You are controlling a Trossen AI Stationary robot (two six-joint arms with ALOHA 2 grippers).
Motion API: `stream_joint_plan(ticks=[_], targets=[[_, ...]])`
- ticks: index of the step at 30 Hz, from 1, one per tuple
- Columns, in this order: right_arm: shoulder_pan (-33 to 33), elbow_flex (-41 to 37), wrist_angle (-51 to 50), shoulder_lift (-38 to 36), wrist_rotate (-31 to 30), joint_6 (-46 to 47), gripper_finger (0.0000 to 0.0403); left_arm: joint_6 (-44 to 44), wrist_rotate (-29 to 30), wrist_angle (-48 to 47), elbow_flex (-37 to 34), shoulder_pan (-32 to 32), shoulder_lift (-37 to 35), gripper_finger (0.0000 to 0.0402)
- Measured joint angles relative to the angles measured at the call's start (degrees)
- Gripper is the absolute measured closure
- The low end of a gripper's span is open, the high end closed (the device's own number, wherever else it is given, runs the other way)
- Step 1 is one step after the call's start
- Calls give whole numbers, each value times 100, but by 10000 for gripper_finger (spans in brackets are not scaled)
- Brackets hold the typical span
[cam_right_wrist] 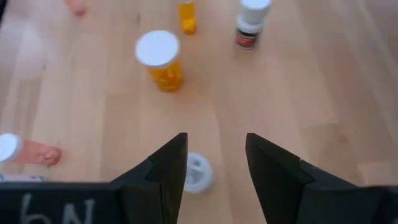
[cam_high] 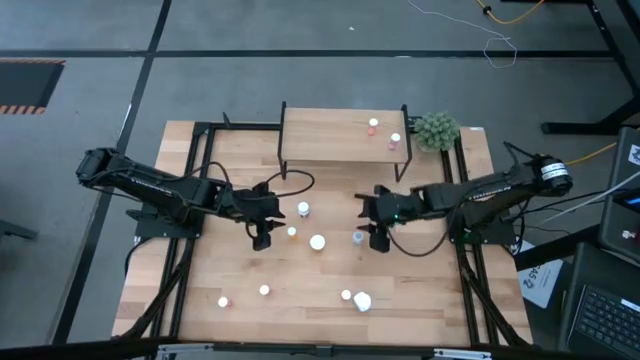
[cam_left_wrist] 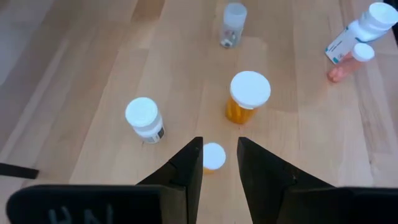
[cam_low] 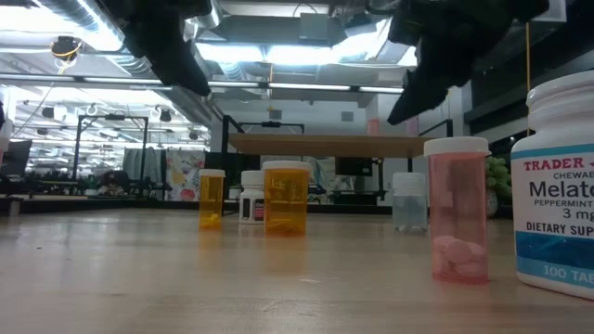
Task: Pick and place medicine bottles onto shelf by color
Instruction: Put the transparent pill bottle on the shelf
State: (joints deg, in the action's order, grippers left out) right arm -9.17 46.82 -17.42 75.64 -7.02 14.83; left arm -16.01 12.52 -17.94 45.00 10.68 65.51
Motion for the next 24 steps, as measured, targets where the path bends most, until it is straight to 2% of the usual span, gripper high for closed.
stream_joint_plan(ticks=[5, 10, 14, 24], targets=[[-213, -452, 679, 2, 21, -107, 234, 5, 2, 23, 1, 0, 63, 306], [-240, -522, 1026, 24, 212, -599, 234, 5, 2, 74, 2, 0, 145, 306], [-240, -520, 1102, 250, 237, -518, 231, 3, 2, 68, 2, 0, 164, 306], [-238, -445, 1022, 682, 255, -291, 159, 5, 4, 83, 2, 0, 167, 306]])
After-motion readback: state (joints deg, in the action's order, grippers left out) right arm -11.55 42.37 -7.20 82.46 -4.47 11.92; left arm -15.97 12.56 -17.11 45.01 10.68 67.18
